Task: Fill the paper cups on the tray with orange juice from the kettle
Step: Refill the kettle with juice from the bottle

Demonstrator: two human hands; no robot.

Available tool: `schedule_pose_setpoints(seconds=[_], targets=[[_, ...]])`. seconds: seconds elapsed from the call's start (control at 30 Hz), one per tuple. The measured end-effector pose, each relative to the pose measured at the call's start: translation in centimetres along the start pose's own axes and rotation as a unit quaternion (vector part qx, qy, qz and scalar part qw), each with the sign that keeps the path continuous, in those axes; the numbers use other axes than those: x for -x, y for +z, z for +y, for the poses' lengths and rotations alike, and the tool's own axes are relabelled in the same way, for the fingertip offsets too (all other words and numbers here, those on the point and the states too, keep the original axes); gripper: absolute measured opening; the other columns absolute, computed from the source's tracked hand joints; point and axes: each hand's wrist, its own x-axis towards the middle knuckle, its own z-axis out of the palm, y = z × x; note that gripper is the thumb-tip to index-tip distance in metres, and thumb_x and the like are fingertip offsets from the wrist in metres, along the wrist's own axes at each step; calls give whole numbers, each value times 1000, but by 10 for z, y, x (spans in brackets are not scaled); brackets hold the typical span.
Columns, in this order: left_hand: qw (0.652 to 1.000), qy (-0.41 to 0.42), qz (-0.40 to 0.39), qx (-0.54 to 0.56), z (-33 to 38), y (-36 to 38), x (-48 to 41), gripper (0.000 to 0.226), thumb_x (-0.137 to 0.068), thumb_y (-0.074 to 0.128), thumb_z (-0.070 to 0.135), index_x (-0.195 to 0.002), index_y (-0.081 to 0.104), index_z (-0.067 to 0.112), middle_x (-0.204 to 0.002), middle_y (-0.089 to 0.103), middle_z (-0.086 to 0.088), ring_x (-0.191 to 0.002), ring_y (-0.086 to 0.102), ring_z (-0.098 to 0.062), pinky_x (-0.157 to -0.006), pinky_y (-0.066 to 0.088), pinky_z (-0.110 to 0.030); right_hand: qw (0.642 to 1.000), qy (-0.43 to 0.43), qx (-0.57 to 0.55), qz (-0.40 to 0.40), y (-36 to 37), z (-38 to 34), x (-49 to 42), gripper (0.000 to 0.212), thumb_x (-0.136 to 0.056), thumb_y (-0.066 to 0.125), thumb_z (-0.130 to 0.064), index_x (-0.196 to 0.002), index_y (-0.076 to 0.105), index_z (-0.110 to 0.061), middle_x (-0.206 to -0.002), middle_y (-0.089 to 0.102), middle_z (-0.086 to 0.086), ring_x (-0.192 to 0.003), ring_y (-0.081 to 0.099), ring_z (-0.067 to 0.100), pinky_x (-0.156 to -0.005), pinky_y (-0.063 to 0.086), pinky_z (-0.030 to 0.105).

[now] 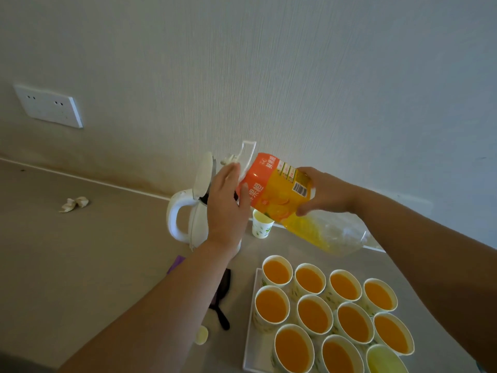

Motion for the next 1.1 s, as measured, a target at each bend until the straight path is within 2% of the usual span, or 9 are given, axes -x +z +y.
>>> schedule_pose_setpoints(seconds=[0.13, 0.23, 0.33, 0.47, 0.63, 0.77, 0.87, 1.0, 1.1], targets=[[998, 17, 30, 53, 12, -15, 0, 68, -82, 71, 24, -140, 37, 11, -135, 41, -6, -122, 42, -2, -98, 36, -8, 990, -18, -124, -62, 0, -13, 14, 81, -73, 79, -14, -138, 31, -22, -119, 50, -7, -107, 54, 12, -77, 45, 16], [981, -96, -8, 169, 24, -34, 3, 98, -71, 79, 38, -145, 15, 33, -138, 36, 9, -119, 45, 6, -93, 46, -18, 980, -49, -158, -109, -1, -28, 24, 65, -78, 75, -11, -130, 37, -24, -117, 56, -6, -102, 58, 11, -75, 50, 16], [942, -212, -64, 251, 26, -51, 2, 101, -60, 82, 47, -143, 27, 33, -132, 53, 7, -114, 58, -11, -93, 51, -36, 965, -81, -193, -160, 2, -46, 32, 56, -80, 73, -9, -123, 42, -26, -114, 58, -8, -99, 60, 8, -74, 52, 13], [841, -292, -162, 425, 18, -77, 10, 101, -57, 87, 46, -141, 38, 19, -132, 56, -14, -117, 58, -33, -91, 49, -55, 949, -97, -206, -218, 20, -63, 31, 74, -68, 74, -30, -133, 40, -27, -126, 57, -6, -114, 57, 13, -96, 50, 30], [840, -335, -143, 403, 7, -119, 33, 95, -43, 92, 41, -127, 52, 20, -117, 67, -12, -102, 67, -29, -71, 57, -40, 928, -114, -186, -301, 65, -86, 30, 51, -85, 69, -24, -127, 43, -36, -122, 57, -13, -108, 57, 7, -88, 51, 23], [880, -353, -159, 275, -11, -151, 47, 73, -51, 82, 43, -119, 57, 32, -112, 70, -3, -102, 67, -28, -84, 54, -50, 913, -61, -192, -354, 110, -92, 30, 51, -88, 65, -27, -133, 40, -30, -120, 56, -15, -104, 58, 3, -88, 50, 22], [886, -365, -205, 198, -26, -173, 52, 78, -48, 81, 44, -121, 59, 27, -108, 71, -2, -96, 70, -25, -78, 57, -45, 913, 7, -237, -333, 142, -85, 32, 47, -88, 65, -9, -129, 46, -21, -123, 56, -4, -103, 59, 10, -76, 55, 19], [883, -352, -267, 156, -39, -193, 58, 63, -55, 85, 25, -114, 64, 18, -100, 73, -4, -90, 71, -20, -66, 56, -27, 970, -3, 18, -242, 210, -79, 35, 49, -81, 67, -6, -124, 46, -12, -107, 58, 8, -88, 58, 16, -71, 48, 20], [878, -348, -296, 141, -48, -205, 61, 55, -57, 86, 14, -108, 66, 19, -96, 74, 0, -86, 71, -15, -62, 54, -21, 967, 31, 108, -228, 263, -78, 38, 81, -75, 77, -32, -140, 34, -15, -129, 46, 14, -116, 51, 30, -94, 44, 35]])
